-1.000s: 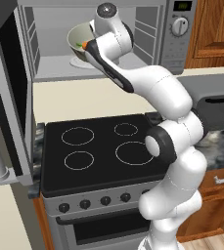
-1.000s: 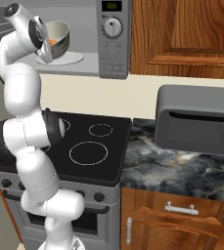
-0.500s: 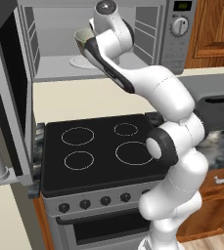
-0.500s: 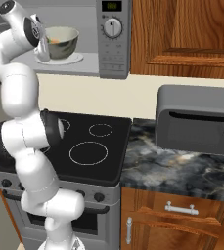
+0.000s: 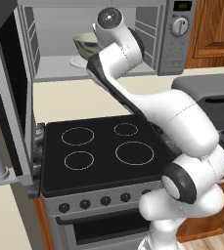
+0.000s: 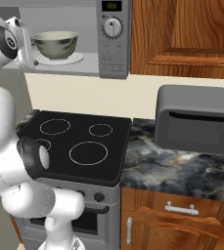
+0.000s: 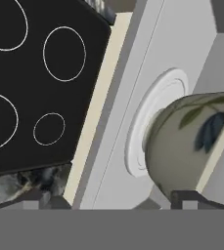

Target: Pick the carrot from the sink and place it in the bowl. Then pick the bowl and place it in the microwave. Then close the microwave door and press the start button.

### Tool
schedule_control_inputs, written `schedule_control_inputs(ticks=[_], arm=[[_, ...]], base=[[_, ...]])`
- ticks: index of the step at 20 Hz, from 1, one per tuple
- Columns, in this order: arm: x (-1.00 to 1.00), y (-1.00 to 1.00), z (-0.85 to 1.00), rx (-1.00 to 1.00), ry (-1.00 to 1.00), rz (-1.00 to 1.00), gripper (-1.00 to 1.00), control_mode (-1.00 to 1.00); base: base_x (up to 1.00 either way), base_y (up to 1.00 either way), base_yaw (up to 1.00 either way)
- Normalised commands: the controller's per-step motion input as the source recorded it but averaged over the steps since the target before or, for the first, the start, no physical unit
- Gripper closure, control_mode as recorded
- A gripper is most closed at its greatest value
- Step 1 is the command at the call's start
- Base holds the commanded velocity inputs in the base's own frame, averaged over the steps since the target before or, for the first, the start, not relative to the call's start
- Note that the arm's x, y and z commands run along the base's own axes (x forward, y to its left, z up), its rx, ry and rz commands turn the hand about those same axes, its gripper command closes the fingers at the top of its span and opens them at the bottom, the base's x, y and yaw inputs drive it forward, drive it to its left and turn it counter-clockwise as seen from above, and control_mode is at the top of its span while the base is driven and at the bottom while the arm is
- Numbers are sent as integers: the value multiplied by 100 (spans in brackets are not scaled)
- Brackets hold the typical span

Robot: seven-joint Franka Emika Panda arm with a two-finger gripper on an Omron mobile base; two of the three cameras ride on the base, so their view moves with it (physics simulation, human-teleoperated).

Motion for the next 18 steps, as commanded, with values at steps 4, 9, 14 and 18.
schedule_control_inputs(ticks=[4, 9, 14, 18], arm=[[-100, -35, -52, 12, 0, -4, -100, -100], [-100, -27, -55, 12, 2, -4, -100, -100], [-100, 3, -67, 3, 2, -1, -100, -100], [-100, 16, -61, 0, 0, 0, -100, -100]], base=[[0, 0, 0], [0, 0, 0], [0, 0, 0], [0, 0, 0]])
